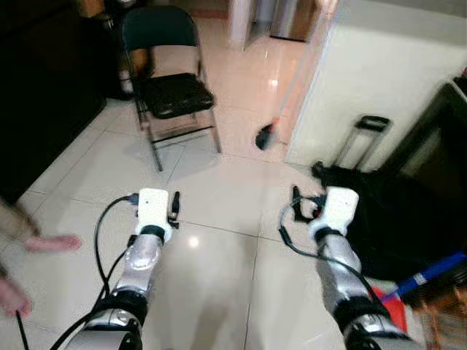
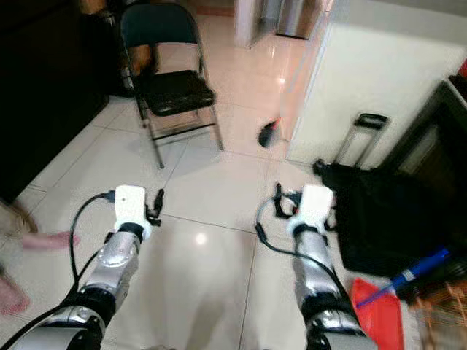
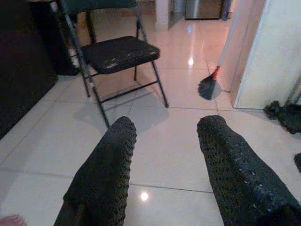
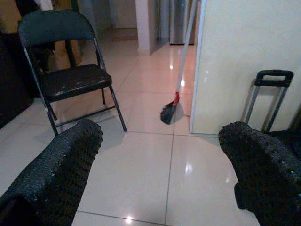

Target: Picking trash to rubbish bin

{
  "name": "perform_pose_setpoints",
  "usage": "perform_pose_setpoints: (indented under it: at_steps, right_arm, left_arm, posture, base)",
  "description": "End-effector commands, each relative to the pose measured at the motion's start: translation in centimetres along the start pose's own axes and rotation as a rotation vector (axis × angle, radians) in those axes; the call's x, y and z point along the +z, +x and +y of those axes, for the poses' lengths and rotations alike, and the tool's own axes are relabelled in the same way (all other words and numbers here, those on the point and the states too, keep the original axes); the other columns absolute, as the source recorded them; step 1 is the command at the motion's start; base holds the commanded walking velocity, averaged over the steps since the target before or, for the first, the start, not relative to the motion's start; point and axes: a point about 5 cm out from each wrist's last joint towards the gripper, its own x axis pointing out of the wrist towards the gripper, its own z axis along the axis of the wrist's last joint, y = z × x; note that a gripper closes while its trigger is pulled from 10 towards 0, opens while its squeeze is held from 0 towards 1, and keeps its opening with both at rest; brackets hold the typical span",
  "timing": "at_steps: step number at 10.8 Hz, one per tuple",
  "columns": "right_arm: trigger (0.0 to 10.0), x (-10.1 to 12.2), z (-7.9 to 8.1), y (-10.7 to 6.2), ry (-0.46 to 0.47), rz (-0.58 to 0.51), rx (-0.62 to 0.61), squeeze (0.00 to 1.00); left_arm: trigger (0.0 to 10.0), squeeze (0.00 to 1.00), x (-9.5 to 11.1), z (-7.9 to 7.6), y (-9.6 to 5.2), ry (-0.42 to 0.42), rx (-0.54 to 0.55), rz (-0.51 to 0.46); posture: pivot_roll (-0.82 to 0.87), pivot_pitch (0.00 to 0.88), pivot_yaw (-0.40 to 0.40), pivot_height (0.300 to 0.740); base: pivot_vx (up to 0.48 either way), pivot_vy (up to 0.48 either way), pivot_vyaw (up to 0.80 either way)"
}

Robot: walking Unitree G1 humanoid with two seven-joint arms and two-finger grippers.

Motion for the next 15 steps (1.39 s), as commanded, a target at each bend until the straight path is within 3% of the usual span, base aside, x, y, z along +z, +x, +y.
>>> perform_pose_setpoints:
  at_steps: [1, 6, 8, 15]
  right_arm:
    - [10.0, 0.23, -0.24, 0.18, 0.003, 0.003, -0.005, 0.0]
    - [10.0, 0.16, -0.02, 0.19, -0.006, 0.01, 0.005, 0.0]
    - [10.0, 0.18, 0.11, 0.2, -0.007, 0.01, 0.011, 0.0]
    - [10.0, 0.41, 0.06, 0.36, 0.001, 0.007, 0.013, 0.0]
  left_arm:
    - [10.0, 0.0, 0.32, -0.72, 0.23, -0.007, -0.016, -0.004]
    - [10.0, 0.0, 0.3, -0.77, 0.28, 0.002, -0.017, 0.004]
    - [10.0, 0.0, 0.41, -0.69, 0.39, -0.012, 0.001, 0.005]
    - [10.0, 0.0, 0.49, -0.94, 0.51, -0.009, -0.016, 0.009]
  posture:
    - [-0.02, 0.04, -0.062, 0.74]
    - [-0.03, 0.049, -0.068, 0.74]
    - [-0.03, 0.047, -0.069, 0.74]
    - [-0.04, 0.04, -0.059, 0.74]
  base:
    - [0.0, 0.0, -0.8]
    - [0.0, 0.0, -0.8]
    - [0.0, -0.48, -0.8]
    - [0.0, 0.0, -0.8]
